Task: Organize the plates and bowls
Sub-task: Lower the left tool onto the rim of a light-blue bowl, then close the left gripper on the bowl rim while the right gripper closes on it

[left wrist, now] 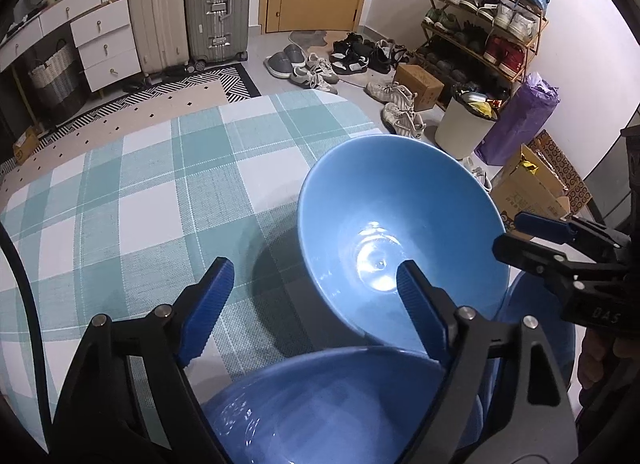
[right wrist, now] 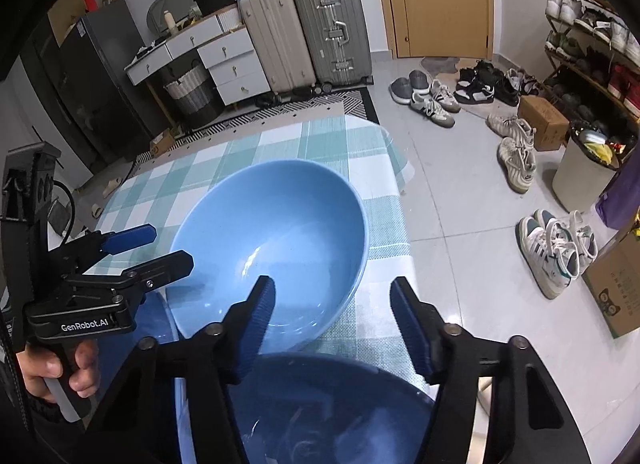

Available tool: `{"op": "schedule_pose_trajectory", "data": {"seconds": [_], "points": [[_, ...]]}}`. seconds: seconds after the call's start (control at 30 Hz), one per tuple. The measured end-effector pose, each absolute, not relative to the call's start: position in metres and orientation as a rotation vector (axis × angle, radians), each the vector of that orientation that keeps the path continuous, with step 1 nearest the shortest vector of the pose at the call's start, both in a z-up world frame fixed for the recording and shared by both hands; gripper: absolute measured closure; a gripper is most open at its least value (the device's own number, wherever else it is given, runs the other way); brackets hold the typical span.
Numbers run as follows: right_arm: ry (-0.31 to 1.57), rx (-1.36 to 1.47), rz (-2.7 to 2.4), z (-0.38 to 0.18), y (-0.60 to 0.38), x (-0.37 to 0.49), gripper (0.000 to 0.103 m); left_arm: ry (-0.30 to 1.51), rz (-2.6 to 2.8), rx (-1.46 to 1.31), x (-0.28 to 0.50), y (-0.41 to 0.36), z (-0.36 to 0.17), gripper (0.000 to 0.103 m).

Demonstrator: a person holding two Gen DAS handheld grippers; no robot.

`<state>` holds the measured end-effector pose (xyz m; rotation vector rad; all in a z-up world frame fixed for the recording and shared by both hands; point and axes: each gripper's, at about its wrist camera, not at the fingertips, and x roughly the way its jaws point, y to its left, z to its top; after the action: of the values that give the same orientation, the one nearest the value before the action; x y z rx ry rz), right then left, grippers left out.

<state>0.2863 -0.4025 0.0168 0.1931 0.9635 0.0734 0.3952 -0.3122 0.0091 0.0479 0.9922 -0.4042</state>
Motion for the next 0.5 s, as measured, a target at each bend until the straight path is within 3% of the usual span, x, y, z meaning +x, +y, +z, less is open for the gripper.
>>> {"op": "schedule_pose_trajectory", "data": {"seconds": [0.07, 0.13, 0.23, 0.33, 0.5], "points": [[0.976, 0.197, 0.066, 0.012, -0.403, 0.291, 0.055, 0.997, -0.407, 0.040, 0.399, -0.313, 0.006, 0.027], [0.984, 0.203, 0.064, 0.009, -0.404, 0.293, 0.059, 1.009, -0.411, 0.047, 0.397, -0.316, 0.006, 0.042], [0.992, 0.211, 0.061, 0.005, -0.406, 0.298, 0.064, 1.022, -0.417, 0.053, 0.400, -0.320, 0.002, 0.056], [0.996, 0.216, 0.055, 0.002, -0.407, 0.301, 0.080, 1.036, -0.430, 0.048, 0.400, -0.322, -0.001, 0.072], [1.004, 0.209, 0.048, -0.001, -0.408, 0.304, 0.086, 1.040, -0.425, 0.056, 0.401, -0.326, -0.005, 0.084]]}}
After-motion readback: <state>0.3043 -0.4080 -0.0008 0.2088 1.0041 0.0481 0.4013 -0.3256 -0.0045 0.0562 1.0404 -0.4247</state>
